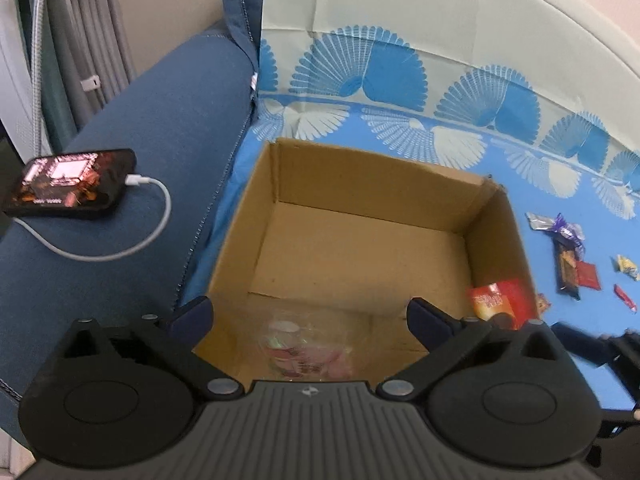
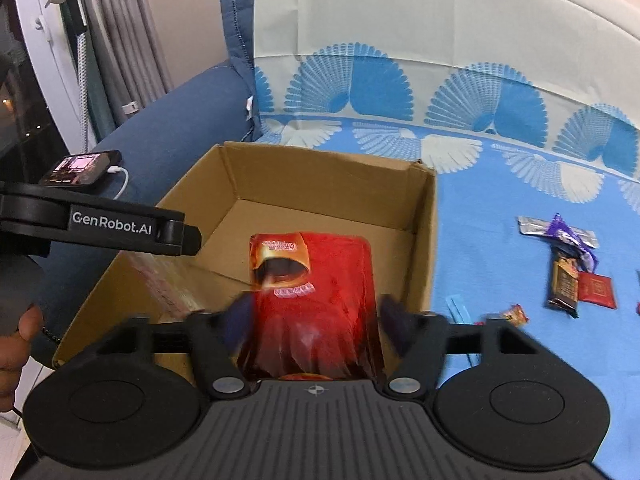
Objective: Organize snacks
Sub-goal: 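Open both tools to drop the candy bag and coffee pouch into box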
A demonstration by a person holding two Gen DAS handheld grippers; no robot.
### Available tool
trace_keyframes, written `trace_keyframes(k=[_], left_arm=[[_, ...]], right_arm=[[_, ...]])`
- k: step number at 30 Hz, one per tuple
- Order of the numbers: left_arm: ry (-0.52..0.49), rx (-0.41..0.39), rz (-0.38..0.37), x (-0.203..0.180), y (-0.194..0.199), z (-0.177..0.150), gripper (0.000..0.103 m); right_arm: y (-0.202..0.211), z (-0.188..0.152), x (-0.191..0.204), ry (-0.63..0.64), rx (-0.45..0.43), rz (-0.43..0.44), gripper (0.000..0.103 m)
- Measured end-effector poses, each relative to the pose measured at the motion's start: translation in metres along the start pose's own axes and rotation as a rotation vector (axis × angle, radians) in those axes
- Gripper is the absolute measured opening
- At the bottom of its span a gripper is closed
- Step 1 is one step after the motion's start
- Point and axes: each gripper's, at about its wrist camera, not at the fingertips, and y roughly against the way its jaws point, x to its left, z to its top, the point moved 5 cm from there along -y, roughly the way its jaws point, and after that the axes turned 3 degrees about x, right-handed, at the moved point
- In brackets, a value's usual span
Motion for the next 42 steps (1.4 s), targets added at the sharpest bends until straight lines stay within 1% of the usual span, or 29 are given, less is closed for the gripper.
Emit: trace_keyframes(k=[2,6,11,16,20,24,29,32,38,42], left_arm=[[-0.011,0.01,0.008,0.001,0.001,-0.002,0.103],[-0.023,0.02,0.028,0.006,0.009,-0.014,0.103],[-0.006,0.022,0.041,0.014,0.032,-0.038,0.103],[-0.005,0.007,0.029,0.011,0.063,-0.063,0.103],[-0.011,-0.009,0.018,0.004,0.087,-0.084,0.103],[-0.002,-0.036,0.015,0.001,0.111,-0.105,0.103],[0.022,-0.07,0.039,-0.002,0.133,-0.125,0.103],[0.024,-0.085,0.037,-0.003,0.143,-0.132,0.103],[-0.004,-0.147,0.042,-0.009,0.169,-0.145,0.103],[-0.009,-0.163,0.041,-0.011,0.18,-0.151,0.103]], right_arm=[[0.001,0.001,0.002,0.019,-0.02,-0.02,0.09],[0.007,-0.007,0.003,0.036,-0.006,-0.033,0.092],[0.025,-0.033,0.002,0.021,0.04,-0.046,0.092],[0.056,-0.055,0.01,0.009,0.046,-0.052,0.094],[0.087,-0.068,0.019,0.008,0.009,-0.055,0.097],[0.117,-0.078,0.026,0.046,-0.041,-0.076,0.099],[0.148,-0.09,0.028,0.057,-0.093,-0.092,0.1],[0.163,-0.096,0.03,0.065,-0.125,-0.1,0.1],[0.19,-0.106,0.036,0.083,-0.183,-0.1,0.102],[0.204,-0.111,0.041,0.097,-0.21,-0.098,0.102]])
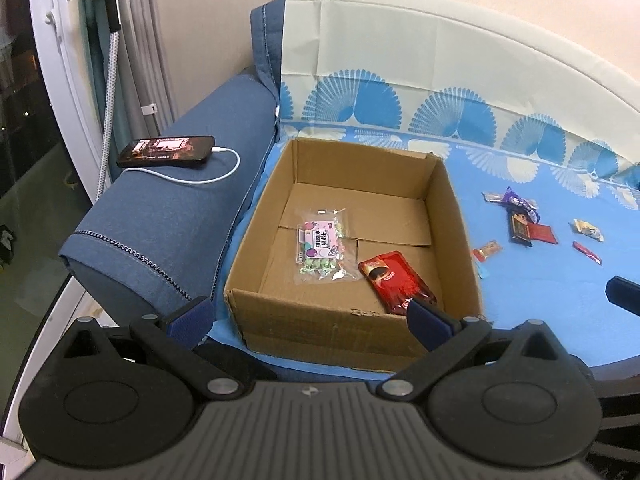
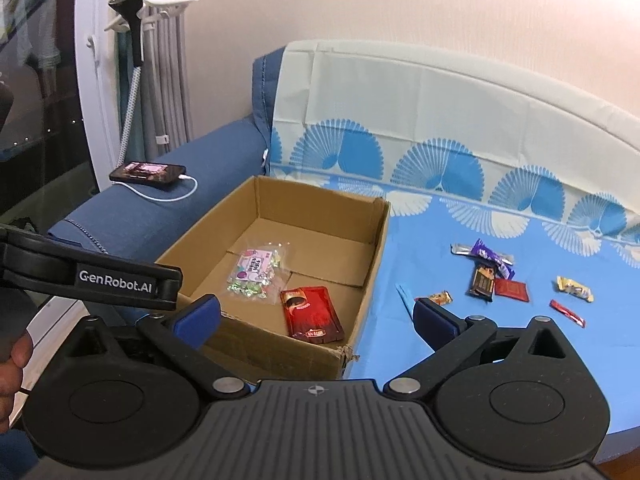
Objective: Organize snacks
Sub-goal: 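Open both tools to drop the candy bag and coffee pouch into box, then move both tools back toward the remaining snacks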
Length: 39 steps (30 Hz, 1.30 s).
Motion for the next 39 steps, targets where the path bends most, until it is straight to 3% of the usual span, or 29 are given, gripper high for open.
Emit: trace_keyframes(k=[19,39], left_arm=[[-0.013,-0.055,0.001,-0.002,0.025,-0.003,0.103],[-0.044,-0.019,0.013,-0.009,0.01,-0.003,0.103]], right_arm=[[0.021,-0.001,0.004,0.019,-0.056,-0.002,0.103],[0.01,-0.005,-0.007,-0.023,-0.02,0.002,0.103]])
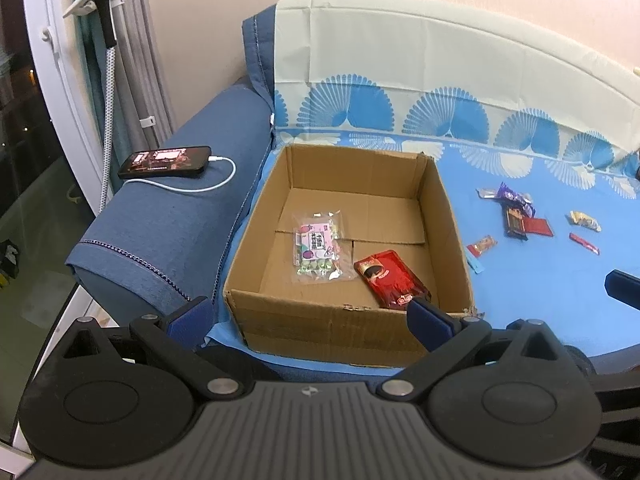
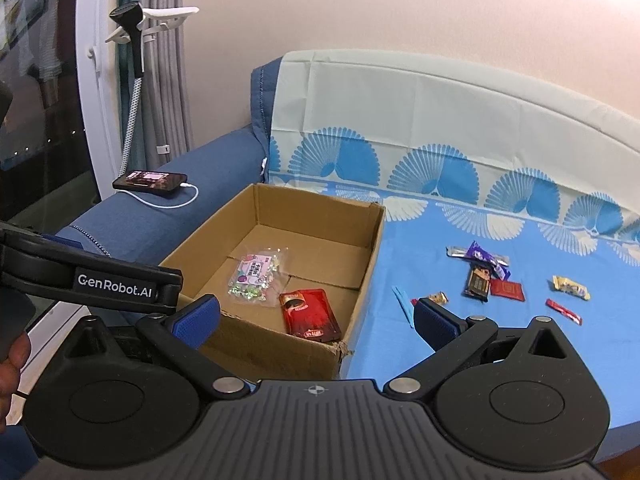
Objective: Organize snacks
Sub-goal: 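Move both tools back toward the remaining snacks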
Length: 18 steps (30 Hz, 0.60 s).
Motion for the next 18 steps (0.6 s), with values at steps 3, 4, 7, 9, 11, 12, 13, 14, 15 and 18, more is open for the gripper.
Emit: trace_keyframes(k=[3,4,7,9,11,12,13,14,15,18], left_arm=[[-0.018,0.018,0.002,-0.006,-0.007,0.001,0.103],[-0.025,0.024,0.003,-0.009,-0.009,0.001,0.103],[-0.052,0.039,-0.002,-0.02,-0.017,0.005,0.103],[-0.077,0.047,-0.008,-0.03,-0.023,0.01,0.103],[-0.111,0.065,-0.013,-0.043,-0.03,0.014,0.103],[-0.128,0.074,-0.016,-0.05,-0.033,0.016,0.103],[-0.145,0.08,-0.02,-0.057,-0.037,0.019,0.103],[-0.165,0.082,-0.023,-0.066,-0.041,0.021,0.103],[-0.183,0.084,-0.026,-0.074,-0.044,0.024,0.103],[-0.239,0.102,-0.054,-0.103,-0.057,0.034,0.103]], right_arm=[[-0.005,-0.003,-0.008,-0.024,0.01,0.0,0.103],[-0.006,-0.004,-0.011,-0.033,0.014,-0.001,0.103],[-0.011,-0.007,-0.023,-0.061,0.023,-0.008,0.103],[-0.014,-0.009,-0.035,-0.088,0.028,-0.022,0.103],[-0.017,-0.011,-0.049,-0.117,0.033,-0.043,0.103],[-0.019,-0.013,-0.057,-0.134,0.037,-0.054,0.103],[-0.021,-0.014,-0.066,-0.151,0.041,-0.067,0.103],[-0.023,-0.017,-0.075,-0.164,0.046,-0.084,0.103],[-0.024,-0.019,-0.084,-0.166,0.05,-0.106,0.103],[-0.029,-0.027,-0.117,-0.18,0.063,-0.173,0.103]])
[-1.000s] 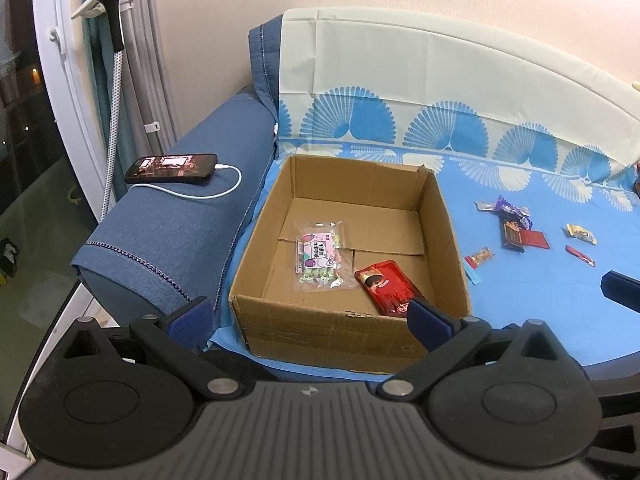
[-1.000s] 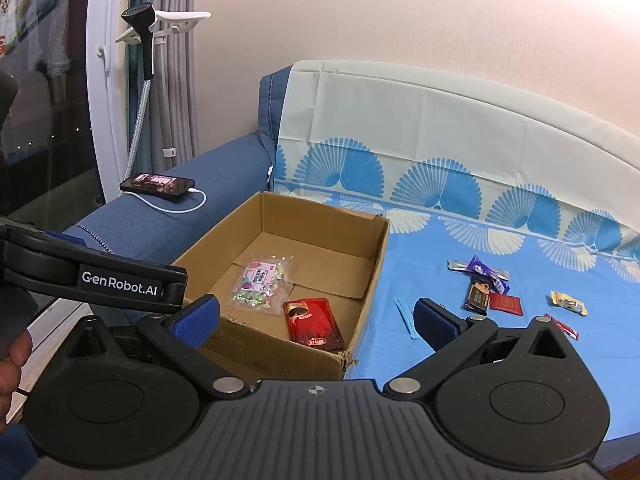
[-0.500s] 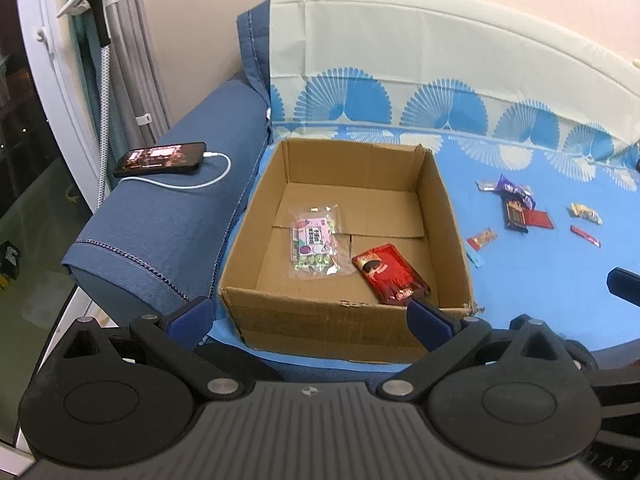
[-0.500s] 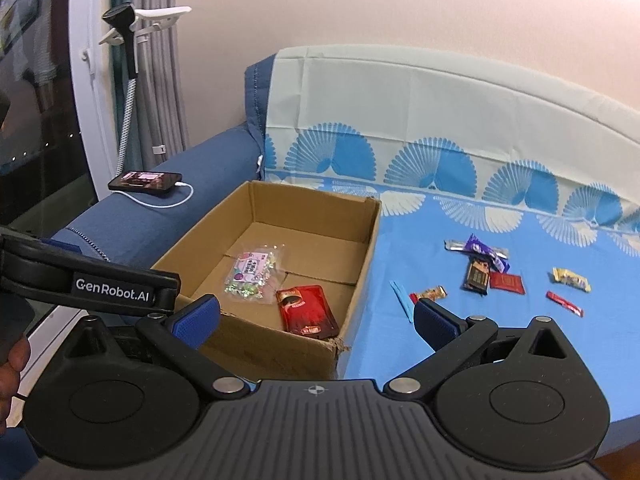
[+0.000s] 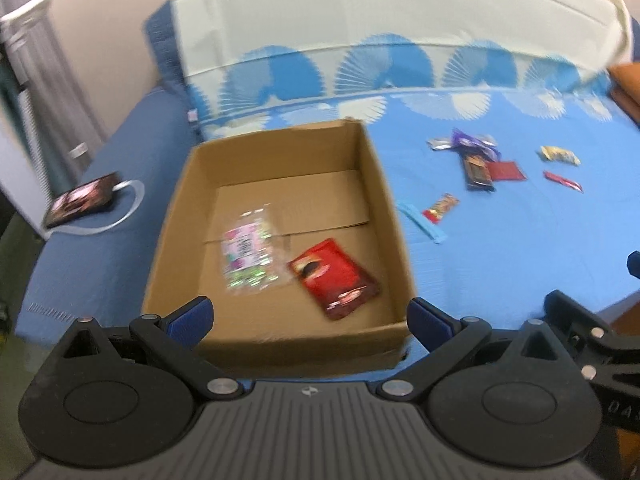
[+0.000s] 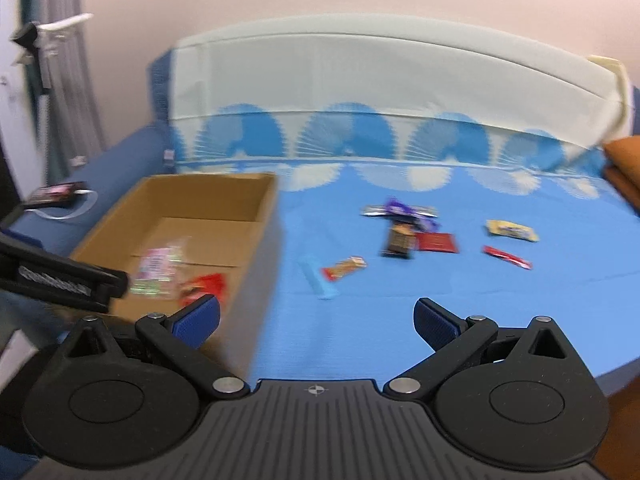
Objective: Organize snacks
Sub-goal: 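Move both tools back toward the remaining snacks, then grasp the dark biscuit bar with left tool while right tool grasps yellow bar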
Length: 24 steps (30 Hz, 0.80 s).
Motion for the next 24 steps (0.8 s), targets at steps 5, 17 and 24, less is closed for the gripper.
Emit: trace_keyframes(k=[5,17,24], left_arm=[[-0.051,0.041,-0.065,-0.044,-0.03,0.038,0.103],[-0.222,0.114,-0.166,-0.175,-0.162,0.149,0.103],[-0.198,0.233,-0.257,-0.235,-0.271,0.199,0.103]], right_arm=[[-0.027,0.004,-0.064,-0.107,0.041,-0.099,0.103],[-0.122,0.039,-0.205,-0.318,0.038,-0.247,0.103],[-0.228,0.073,-0.308,-0.58,0.072,-0.257,0.103]])
